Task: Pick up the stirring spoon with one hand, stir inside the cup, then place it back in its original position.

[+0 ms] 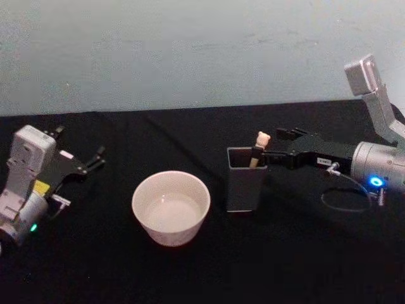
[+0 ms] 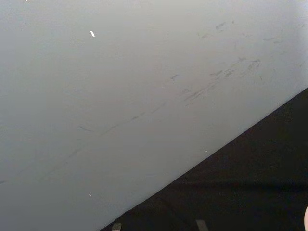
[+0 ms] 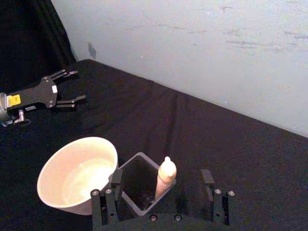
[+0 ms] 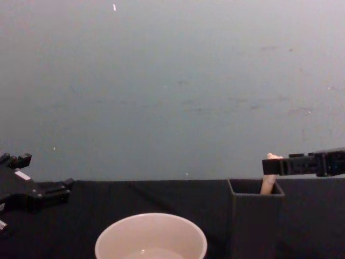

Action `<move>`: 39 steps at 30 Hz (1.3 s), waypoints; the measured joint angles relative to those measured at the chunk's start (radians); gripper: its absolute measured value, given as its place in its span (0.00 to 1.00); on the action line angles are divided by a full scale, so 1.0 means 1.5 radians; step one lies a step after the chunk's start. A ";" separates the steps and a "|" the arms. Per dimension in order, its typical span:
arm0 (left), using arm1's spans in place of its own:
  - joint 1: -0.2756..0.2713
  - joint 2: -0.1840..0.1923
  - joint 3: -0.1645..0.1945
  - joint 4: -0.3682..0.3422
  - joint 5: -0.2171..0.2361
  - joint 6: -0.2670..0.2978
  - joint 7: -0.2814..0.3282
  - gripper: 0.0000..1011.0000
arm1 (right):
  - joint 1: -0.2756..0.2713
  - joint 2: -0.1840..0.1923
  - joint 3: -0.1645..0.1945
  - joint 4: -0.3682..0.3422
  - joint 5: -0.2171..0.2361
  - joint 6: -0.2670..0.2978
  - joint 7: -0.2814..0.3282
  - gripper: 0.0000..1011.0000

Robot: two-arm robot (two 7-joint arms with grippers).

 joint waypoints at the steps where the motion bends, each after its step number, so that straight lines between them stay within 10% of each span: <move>1: 0.000 0.000 0.000 0.000 0.000 0.000 0.000 0.99 | 0.000 0.000 0.000 0.000 0.000 0.000 0.000 0.99; 39: 0.000 0.000 0.000 0.000 0.000 0.000 0.000 0.99 | 0.020 -0.019 -0.016 0.016 -0.005 0.012 -0.009 0.99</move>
